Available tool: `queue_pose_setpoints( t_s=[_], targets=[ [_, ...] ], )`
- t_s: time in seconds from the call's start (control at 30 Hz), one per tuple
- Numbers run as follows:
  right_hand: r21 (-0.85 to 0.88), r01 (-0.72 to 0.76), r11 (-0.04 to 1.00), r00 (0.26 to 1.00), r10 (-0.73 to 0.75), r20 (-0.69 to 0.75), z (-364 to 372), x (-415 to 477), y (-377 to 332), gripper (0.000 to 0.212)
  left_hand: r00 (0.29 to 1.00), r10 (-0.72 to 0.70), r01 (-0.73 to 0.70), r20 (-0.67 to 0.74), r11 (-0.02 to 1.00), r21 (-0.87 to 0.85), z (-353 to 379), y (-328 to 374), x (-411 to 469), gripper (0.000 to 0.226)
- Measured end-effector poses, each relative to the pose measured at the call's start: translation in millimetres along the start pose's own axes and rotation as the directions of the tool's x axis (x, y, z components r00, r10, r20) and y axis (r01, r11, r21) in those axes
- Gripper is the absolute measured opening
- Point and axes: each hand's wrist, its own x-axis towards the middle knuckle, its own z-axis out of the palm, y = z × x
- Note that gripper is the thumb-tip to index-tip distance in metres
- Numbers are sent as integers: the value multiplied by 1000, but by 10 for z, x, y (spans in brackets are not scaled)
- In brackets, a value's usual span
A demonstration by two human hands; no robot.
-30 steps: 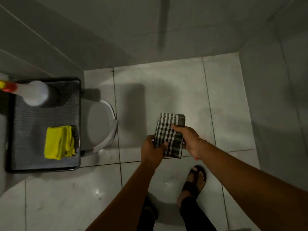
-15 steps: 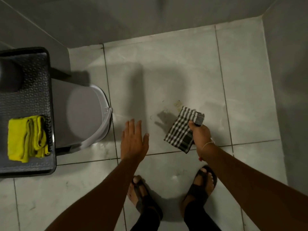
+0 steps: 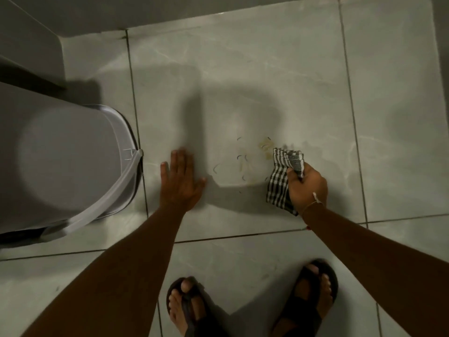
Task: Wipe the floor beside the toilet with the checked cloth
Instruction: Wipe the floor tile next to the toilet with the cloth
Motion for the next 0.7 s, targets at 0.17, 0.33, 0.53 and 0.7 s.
queue_pose_setpoints(
  t_s=[0.17, 0.33, 0.53, 0.7],
  targets=[
    [-54, 101, 993, 992, -105, -66, 39, 163, 85, 33, 999, 37, -37, 4, 999, 22, 33, -215, 263, 95],
    [-188, 194, 963, 972, -214, -93, 41, 286, 51, 35, 998, 68, -68, 12, 997, 36, 83, -287, 362, 103],
    [-276, 287, 917, 941, -324, -96, -62, 467, -99, 43, 997, 80, -81, 24, 995, 61, 83, -295, 385, 104],
    [-417, 392, 820, 889, -454, -57, -97, 635, -251, 49, 995, 91, -92, 44, 995, 36, 76, -304, 402, 106]
  ],
)
